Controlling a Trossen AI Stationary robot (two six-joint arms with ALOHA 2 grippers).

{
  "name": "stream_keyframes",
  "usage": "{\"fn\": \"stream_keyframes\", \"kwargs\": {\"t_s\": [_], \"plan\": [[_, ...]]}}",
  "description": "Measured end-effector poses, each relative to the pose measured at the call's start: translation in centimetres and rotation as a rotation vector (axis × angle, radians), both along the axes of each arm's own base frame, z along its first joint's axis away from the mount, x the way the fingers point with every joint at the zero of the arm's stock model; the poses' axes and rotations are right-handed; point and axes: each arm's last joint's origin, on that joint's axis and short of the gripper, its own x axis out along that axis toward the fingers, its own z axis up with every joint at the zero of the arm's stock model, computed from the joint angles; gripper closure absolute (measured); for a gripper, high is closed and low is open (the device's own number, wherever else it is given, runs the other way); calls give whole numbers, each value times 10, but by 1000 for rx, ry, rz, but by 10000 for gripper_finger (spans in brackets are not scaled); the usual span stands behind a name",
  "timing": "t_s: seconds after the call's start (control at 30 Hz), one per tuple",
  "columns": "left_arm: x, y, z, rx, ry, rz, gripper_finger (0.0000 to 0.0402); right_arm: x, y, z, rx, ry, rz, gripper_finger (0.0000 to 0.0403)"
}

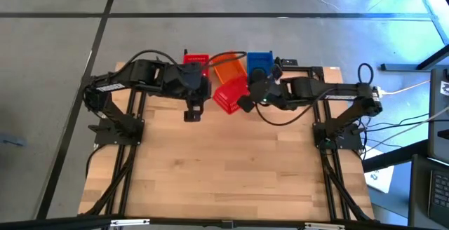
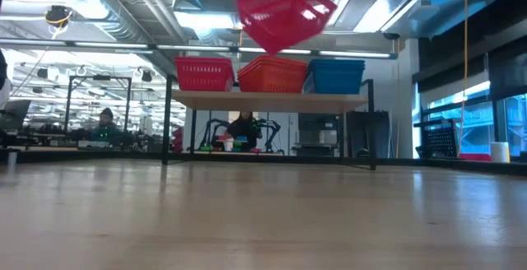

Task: Stack baskets on shelf by color
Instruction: Stack the red basket into the red basket on the shelf

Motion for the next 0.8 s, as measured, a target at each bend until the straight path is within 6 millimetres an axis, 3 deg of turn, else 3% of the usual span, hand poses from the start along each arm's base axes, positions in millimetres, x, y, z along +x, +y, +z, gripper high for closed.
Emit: {"fn": "stream_keyframes", "kwargs": {"t_s": [0.2,0.47,0.8], "plan": [[-2,-12,0,98,27,-30,327,18,2,18,-91,10,22,401],[-1,-13,2,187,18,-2,327,23,3,28,-148,0,5,401],[0,6,5,216,-26,164,327,23,10,34,-257,-24,-71,401]]}}
